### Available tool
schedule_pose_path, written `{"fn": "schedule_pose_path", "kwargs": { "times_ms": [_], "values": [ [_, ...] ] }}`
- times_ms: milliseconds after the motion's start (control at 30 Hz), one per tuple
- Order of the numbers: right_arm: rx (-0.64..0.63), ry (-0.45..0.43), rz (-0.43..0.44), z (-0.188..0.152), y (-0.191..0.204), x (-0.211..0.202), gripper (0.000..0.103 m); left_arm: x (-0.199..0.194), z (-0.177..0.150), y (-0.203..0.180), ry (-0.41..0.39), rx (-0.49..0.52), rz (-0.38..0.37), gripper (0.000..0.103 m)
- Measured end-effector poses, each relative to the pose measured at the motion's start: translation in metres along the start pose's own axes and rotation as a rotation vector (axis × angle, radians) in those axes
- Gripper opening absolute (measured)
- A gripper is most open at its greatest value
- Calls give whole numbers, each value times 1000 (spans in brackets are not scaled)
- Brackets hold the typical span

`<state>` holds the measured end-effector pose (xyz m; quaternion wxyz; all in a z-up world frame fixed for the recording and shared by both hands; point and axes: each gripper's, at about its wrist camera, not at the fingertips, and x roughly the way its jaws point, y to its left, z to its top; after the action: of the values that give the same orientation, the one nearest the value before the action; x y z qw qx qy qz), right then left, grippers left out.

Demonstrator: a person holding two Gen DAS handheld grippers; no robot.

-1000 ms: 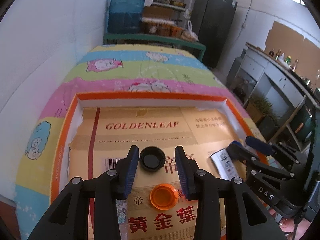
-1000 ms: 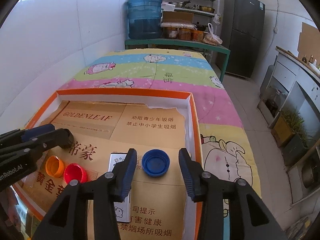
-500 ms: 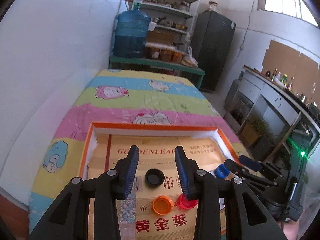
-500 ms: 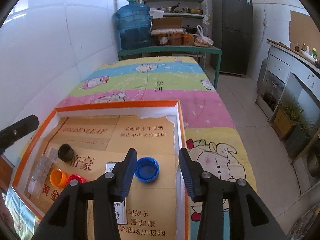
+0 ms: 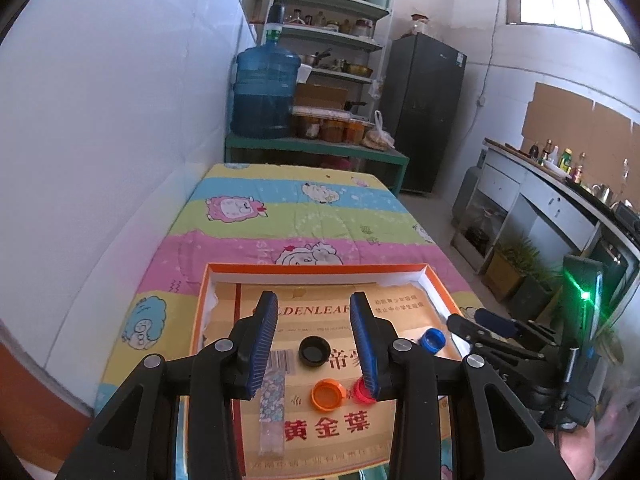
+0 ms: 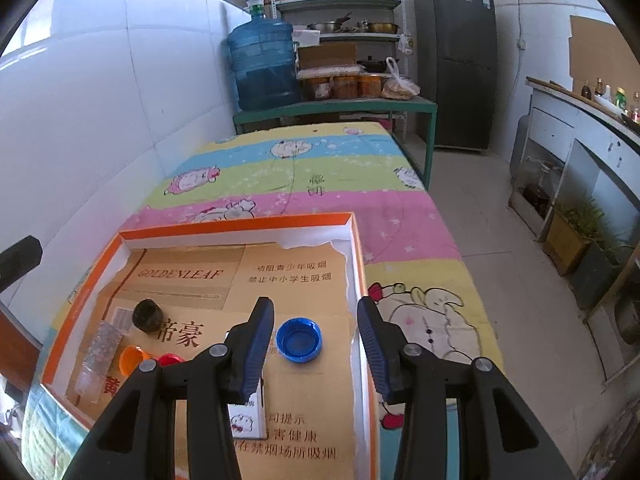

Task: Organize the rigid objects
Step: 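Withdraw both open tools from the tray back toward the remaining objects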

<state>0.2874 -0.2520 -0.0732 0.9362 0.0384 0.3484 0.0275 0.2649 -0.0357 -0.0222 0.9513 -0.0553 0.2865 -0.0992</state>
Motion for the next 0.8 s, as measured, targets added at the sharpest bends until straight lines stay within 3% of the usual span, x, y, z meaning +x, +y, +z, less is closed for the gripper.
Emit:
{"fn": "schedule_pose_path", "kwargs": {
  "times_ms": [433,800],
  "values": [
    [-19,27,-26,-40,4,-53,43,-40,-23,-2,5,1,-22,39],
    [-41,-6,-17,-60,22,-100,43,-82,-42,3,-11,-20,-32,39]
  ]
}}
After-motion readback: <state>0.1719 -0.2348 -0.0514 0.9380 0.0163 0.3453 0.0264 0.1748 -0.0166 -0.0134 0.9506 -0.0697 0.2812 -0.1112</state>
